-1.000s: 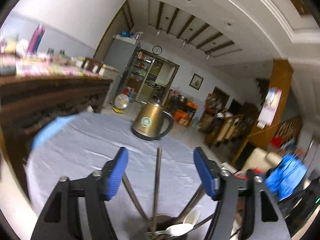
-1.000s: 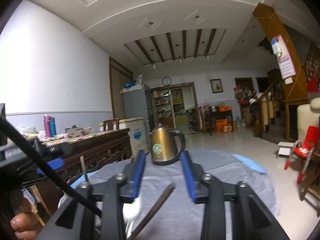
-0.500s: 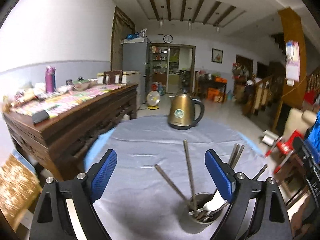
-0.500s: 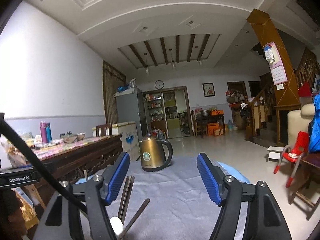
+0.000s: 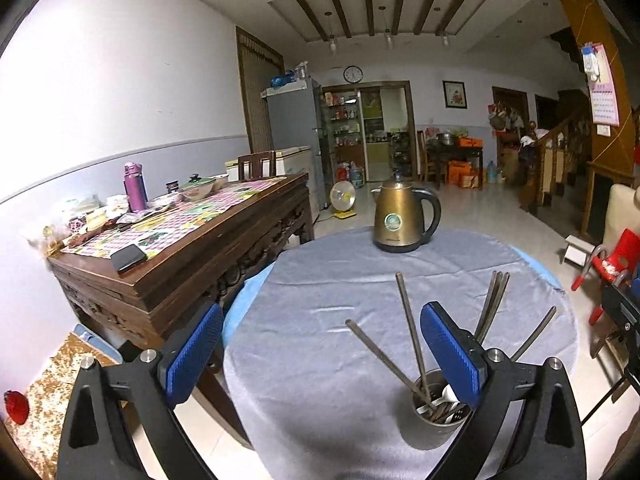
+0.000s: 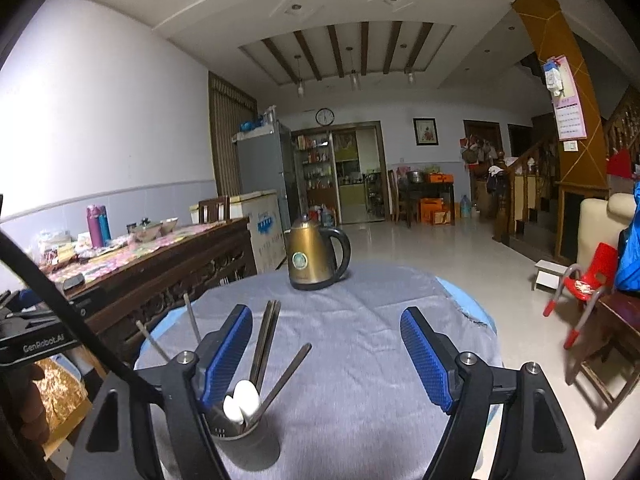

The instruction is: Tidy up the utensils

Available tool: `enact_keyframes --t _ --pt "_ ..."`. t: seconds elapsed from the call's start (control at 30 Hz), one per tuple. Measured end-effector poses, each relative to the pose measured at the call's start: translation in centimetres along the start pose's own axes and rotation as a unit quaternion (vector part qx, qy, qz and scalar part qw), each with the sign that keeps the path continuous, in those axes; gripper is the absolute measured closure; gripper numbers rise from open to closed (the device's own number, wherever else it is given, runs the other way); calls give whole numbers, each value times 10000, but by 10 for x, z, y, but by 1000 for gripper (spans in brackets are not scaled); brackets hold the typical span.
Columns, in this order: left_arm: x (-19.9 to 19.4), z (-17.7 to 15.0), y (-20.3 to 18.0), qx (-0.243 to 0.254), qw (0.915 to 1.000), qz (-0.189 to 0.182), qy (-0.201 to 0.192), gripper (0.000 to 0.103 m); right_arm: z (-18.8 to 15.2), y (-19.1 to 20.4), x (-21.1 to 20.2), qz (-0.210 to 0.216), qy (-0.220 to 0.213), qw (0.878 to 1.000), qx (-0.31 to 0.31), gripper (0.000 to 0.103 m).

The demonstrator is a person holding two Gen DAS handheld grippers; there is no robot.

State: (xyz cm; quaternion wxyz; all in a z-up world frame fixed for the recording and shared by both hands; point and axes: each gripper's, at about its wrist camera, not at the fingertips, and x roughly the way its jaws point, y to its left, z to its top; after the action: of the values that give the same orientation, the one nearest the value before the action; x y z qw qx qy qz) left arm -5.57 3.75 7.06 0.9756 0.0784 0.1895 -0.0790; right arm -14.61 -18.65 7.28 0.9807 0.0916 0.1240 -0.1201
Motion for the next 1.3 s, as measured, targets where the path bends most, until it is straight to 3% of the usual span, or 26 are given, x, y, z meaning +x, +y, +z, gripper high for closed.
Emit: enact_keyframes --t 0.57,1.3 --pt "-4 -16 -3 113 9991 153 378 4 -22 14 7 209 986 9948 -106 23" --pt "4 -34 -7 190 9968 117 765 4 -37 17 17 138 1355 9907 14 23"
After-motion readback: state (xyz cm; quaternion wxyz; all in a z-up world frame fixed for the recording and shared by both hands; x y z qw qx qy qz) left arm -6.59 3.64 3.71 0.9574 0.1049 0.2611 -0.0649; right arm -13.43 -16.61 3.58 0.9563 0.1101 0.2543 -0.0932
